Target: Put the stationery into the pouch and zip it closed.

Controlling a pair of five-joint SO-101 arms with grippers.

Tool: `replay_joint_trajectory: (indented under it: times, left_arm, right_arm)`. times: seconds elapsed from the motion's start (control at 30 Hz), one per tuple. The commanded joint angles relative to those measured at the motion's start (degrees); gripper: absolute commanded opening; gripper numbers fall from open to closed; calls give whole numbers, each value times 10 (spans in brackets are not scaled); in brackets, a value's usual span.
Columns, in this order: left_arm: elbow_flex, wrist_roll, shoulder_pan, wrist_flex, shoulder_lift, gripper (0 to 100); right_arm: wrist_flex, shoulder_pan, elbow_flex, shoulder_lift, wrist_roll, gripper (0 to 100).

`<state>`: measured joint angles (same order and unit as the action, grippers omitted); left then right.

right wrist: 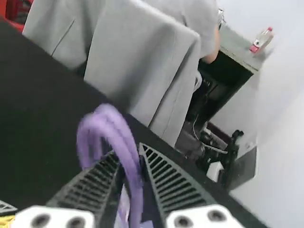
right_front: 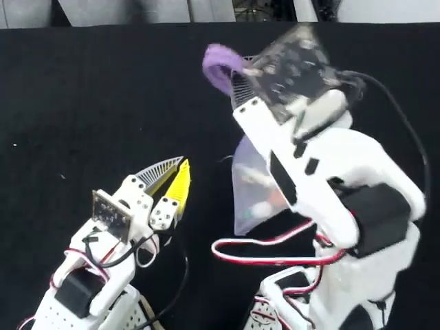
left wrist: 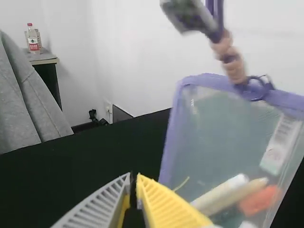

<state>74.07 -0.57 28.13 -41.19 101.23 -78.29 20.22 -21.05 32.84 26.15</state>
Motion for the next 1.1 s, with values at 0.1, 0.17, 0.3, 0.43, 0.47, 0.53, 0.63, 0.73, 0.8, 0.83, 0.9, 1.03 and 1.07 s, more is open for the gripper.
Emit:
replay_joint_trajectory:
  times: [0.1,0.17,0.3,0.43,0.47,0.53,0.63,0.73,0.8,0.83,0.9,1.03,1.07]
  left_arm:
    - [10,-3,0,30,0,30]
    - [10,-2,-1,30,0,30]
    - [10,-1,-1,28,0,30]
    - [10,0,-1,27,0,30]
    - [10,0,-1,27,0,30]
    - [10,0,-1,27,0,30]
    - [11,1,-2,27,0,30]
    - [11,1,-2,27,0,30]
    - [11,1,-2,27,0,30]
    - [11,1,-2,27,0,30]
    - [11,0,-2,27,0,30]
    - [11,-1,-2,27,0,30]
    - [11,-1,-2,27,0,30]
  right_arm:
    - [29,38,-99,7,0,12]
    - [36,77,-92,-12,20,12]
    - [116,63,-143,-28,77,12]
    - [201,44,-194,-44,79,12]
    - [222,33,-206,-50,79,12]
    - [258,14,-222,-64,76,12]
    - [246,8,-201,-88,76,12]
    - [251,-8,-151,-119,113,12]
    - [317,-47,-161,-128,132,12]
    - [345,-64,-175,-127,120,12]
    - [355,-89,-203,-119,82,12]
    - [284,-65,-196,-121,109,12]
    - [292,-59,-197,-121,153,12]
